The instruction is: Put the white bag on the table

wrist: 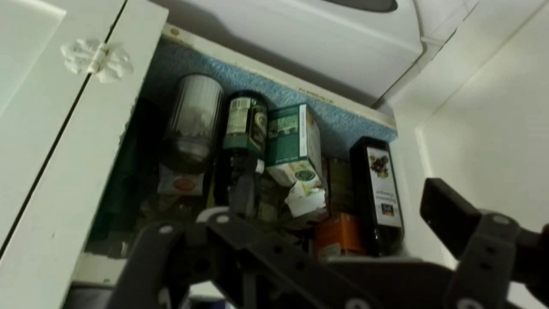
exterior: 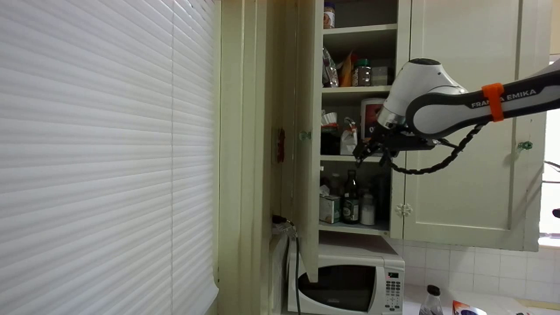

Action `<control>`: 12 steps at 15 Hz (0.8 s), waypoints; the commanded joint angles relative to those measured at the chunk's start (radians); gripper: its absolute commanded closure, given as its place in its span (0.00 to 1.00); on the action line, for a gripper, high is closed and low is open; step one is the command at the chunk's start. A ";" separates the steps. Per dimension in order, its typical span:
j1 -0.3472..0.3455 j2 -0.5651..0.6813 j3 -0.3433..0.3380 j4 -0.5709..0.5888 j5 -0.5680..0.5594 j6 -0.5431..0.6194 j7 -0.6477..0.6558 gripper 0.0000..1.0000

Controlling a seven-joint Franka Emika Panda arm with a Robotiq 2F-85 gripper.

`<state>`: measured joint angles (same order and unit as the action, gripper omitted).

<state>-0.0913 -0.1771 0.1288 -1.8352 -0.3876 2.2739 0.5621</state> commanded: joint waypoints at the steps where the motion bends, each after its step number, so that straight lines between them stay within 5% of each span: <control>1: -0.002 0.110 -0.015 0.192 -0.068 -0.046 0.029 0.00; 3: 0.003 0.162 -0.026 0.289 -0.137 -0.023 0.055 0.00; 4: 0.018 0.093 -0.044 0.179 -0.073 -0.006 0.012 0.00; 12: 0.029 0.173 -0.062 0.304 -0.117 0.001 0.017 0.00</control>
<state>-0.0923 -0.0245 0.1007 -1.5654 -0.4972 2.2722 0.5885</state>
